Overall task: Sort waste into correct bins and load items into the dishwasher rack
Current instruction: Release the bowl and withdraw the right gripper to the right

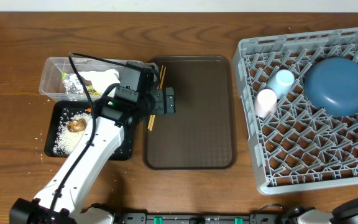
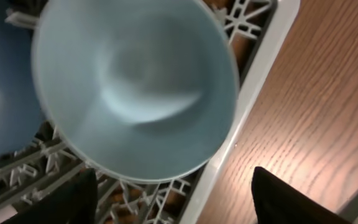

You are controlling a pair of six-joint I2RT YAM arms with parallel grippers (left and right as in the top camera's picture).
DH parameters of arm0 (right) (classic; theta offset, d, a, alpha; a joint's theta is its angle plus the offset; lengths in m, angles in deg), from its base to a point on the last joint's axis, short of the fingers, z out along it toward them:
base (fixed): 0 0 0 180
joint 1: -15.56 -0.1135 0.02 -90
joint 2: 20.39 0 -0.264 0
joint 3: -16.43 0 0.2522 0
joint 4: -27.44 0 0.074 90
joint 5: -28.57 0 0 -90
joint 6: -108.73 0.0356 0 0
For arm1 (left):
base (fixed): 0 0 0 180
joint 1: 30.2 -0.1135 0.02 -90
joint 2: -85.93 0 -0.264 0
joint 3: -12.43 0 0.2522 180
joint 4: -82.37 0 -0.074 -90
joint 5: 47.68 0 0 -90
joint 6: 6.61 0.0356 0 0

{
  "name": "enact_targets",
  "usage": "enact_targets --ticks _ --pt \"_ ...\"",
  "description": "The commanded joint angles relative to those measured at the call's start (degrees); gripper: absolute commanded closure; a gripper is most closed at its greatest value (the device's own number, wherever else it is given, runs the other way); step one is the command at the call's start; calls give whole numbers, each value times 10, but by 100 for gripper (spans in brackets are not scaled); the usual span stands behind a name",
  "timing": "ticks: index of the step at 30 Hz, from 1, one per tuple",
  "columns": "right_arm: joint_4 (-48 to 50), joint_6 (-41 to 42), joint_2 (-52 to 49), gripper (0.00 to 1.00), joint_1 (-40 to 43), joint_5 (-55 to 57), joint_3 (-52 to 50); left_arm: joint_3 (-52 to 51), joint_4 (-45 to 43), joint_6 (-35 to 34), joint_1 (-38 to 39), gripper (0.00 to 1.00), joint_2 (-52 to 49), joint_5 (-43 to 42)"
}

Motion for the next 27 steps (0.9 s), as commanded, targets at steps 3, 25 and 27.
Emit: enact_targets --ticks 3,25,27 --pt "38 -13 -2 24 35 -75 -38 15 0 5 -2 2 -5 7" --pt "113 -14 -96 26 47 -96 -41 15 0 5 -2 2 -5 7" --pt "123 -14 -98 30 47 -112 -41 15 0 5 -2 2 -5 7"
